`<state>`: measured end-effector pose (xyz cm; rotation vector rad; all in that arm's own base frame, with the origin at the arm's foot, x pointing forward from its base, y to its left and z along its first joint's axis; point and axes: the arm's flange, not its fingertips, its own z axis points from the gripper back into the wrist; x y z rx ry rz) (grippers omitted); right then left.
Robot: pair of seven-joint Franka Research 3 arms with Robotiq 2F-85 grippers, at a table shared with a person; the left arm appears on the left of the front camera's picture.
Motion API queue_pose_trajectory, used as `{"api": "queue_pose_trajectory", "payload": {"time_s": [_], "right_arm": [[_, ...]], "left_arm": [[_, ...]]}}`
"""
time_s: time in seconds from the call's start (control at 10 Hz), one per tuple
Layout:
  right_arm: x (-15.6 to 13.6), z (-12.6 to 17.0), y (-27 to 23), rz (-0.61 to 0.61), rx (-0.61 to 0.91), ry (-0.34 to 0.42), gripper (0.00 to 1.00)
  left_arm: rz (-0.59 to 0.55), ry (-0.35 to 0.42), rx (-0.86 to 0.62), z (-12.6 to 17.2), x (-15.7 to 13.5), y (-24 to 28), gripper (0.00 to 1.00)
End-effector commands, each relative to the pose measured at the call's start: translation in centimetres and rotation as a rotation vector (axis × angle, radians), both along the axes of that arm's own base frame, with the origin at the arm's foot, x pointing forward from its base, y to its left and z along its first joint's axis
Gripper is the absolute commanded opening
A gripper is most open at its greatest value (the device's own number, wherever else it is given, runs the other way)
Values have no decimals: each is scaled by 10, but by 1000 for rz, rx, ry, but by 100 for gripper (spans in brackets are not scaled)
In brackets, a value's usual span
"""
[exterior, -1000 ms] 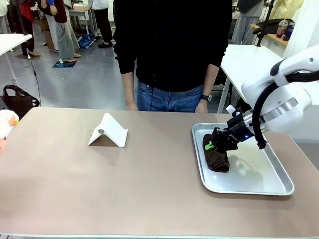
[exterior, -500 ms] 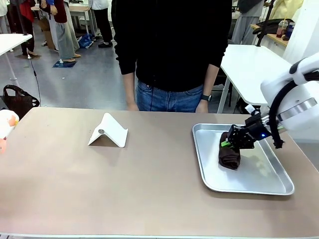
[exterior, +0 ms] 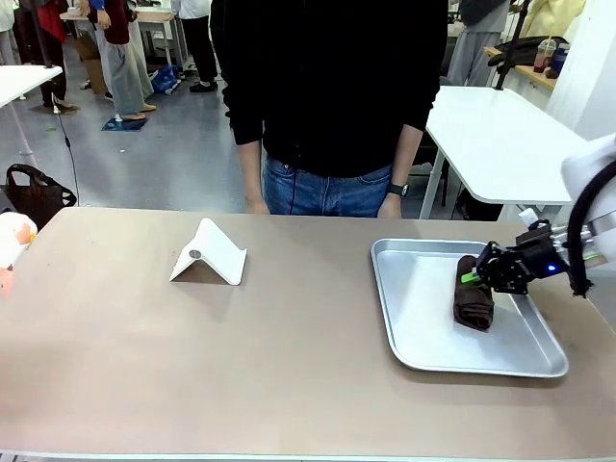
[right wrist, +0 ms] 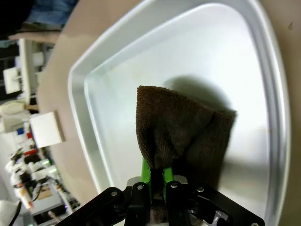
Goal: Clean the surface of the table.
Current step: Clean the area not pointed to by the person.
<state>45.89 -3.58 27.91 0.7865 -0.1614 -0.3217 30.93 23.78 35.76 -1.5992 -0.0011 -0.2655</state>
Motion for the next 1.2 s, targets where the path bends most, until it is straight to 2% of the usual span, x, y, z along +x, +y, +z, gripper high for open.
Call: {"api": "queue_pose_trajectory", "payload": {"time_s": [0.0,0.2,0.3,0.4,0.6,0.8,0.9,1.1], "right_arm": [[-28,19,-15,61,256,-133,11],[-49,43,-30,122,549,-235,11],[-58,49,-34,148,668,-244,11],[-69,55,-40,119,751,-261,11],[-98,81,-49,221,874,-261,11],[-129,107,-59,228,841,-243,11],[-140,114,-60,205,770,-251,11],[-137,112,-53,158,706,-272,11]], "left_arm": [[6,3,-18,14,-2,6,22],[6,3,-18,14,-2,6,22],[6,3,-18,14,-2,6,22],[6,3,-18,14,-2,6,22],[6,3,-18,14,-2,6,22],[6,3,-18,14,-2,6,22],[6,3,-18,14,-2,6,22],[6,3,-18,14,-2,6,22]]}}
